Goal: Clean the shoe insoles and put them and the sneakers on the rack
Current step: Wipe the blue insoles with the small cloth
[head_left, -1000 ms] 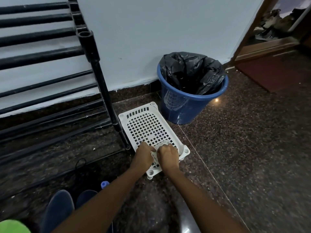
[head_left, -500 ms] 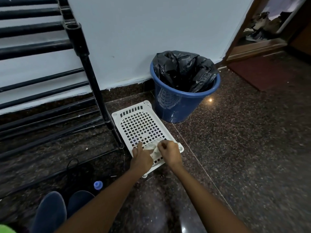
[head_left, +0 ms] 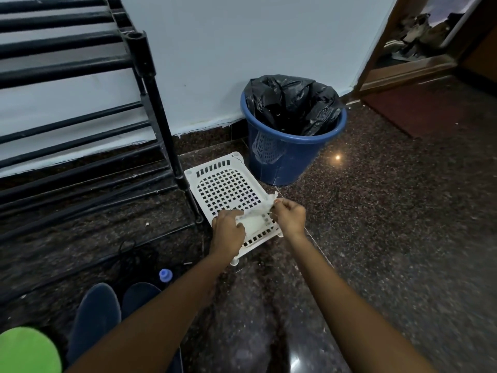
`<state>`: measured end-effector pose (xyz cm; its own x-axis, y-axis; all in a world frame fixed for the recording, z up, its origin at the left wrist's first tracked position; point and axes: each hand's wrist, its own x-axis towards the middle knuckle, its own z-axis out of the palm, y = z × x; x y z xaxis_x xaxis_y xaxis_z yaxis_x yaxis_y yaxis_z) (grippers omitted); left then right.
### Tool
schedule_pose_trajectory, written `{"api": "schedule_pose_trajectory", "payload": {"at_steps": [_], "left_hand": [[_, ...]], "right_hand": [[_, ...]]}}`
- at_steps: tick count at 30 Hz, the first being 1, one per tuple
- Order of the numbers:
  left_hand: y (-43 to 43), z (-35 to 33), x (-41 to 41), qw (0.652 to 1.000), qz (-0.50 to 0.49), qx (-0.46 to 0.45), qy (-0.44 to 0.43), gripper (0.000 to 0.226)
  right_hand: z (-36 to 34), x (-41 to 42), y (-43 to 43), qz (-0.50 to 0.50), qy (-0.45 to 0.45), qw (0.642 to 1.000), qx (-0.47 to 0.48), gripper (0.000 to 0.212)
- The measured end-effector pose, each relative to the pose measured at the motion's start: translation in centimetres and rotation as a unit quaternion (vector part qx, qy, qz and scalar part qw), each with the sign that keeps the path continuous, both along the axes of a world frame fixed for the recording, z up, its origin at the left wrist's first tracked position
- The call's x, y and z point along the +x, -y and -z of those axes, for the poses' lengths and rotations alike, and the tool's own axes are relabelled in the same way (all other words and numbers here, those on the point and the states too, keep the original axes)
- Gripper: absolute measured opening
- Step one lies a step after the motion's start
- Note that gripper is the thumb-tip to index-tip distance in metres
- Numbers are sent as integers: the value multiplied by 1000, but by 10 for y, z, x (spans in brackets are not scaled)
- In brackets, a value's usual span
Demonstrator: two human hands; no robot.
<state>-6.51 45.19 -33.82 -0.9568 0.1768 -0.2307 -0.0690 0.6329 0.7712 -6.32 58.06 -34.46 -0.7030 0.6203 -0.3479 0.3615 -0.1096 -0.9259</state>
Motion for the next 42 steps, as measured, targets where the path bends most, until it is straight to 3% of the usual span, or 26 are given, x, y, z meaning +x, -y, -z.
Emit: {"api": "schedule_pose_trajectory", "payload": {"at_steps": [4, 8, 12, 15, 17, 20, 25, 28, 31, 33, 36, 39, 42], "left_hand": [[5, -23, 14, 994, -31, 82, 62, 32], [16, -46, 36, 974, -90, 164, 128, 31], [36, -83, 62, 904, -164, 322, 228, 30], [57, -116, 84, 864, -186, 387, 262, 41], [74, -143, 100, 849, -200, 415, 258, 30], [95, -182, 129, 856, -198, 411, 242, 6], [133, -245, 183, 884, -182, 378, 204, 11], [162, -269, 213, 880, -195, 391, 189, 7], [192, -286, 238, 879, -215, 390, 173, 29], [211, -293, 250, 875, -225, 396, 163, 33], [235, -298, 260, 862, -252, 414, 150, 32], [253, -288, 260, 825, -273, 467, 167, 27], [269, -266, 251, 828, -276, 456, 175, 18]], "right_hand": [[-17, 5, -2, 64, -31, 988, -137, 22], [-41, 25, 8, 76, -69, 964, -244, 12], [-74, 55, 34, 26, -96, 955, -279, 14], [-108, 79, 60, -20, -106, 954, -281, 13], [-139, 98, 78, -43, -118, 949, -288, 19], [-182, 130, 106, -81, -134, 942, -296, 21], [-244, 181, 152, -133, -171, 923, -317, 17], [-263, 208, 180, -186, -181, 916, -306, 18], [-272, 231, 204, -241, -188, 913, -271, 15], [-274, 244, 218, -284, -193, 909, -235, 16], [-272, 255, 237, -330, -190, 907, -180, 19], [-261, 256, 254, -372, -194, 903, -89, 22], [-241, 250, 269, -413, -203, 888, -8, 18]]}}
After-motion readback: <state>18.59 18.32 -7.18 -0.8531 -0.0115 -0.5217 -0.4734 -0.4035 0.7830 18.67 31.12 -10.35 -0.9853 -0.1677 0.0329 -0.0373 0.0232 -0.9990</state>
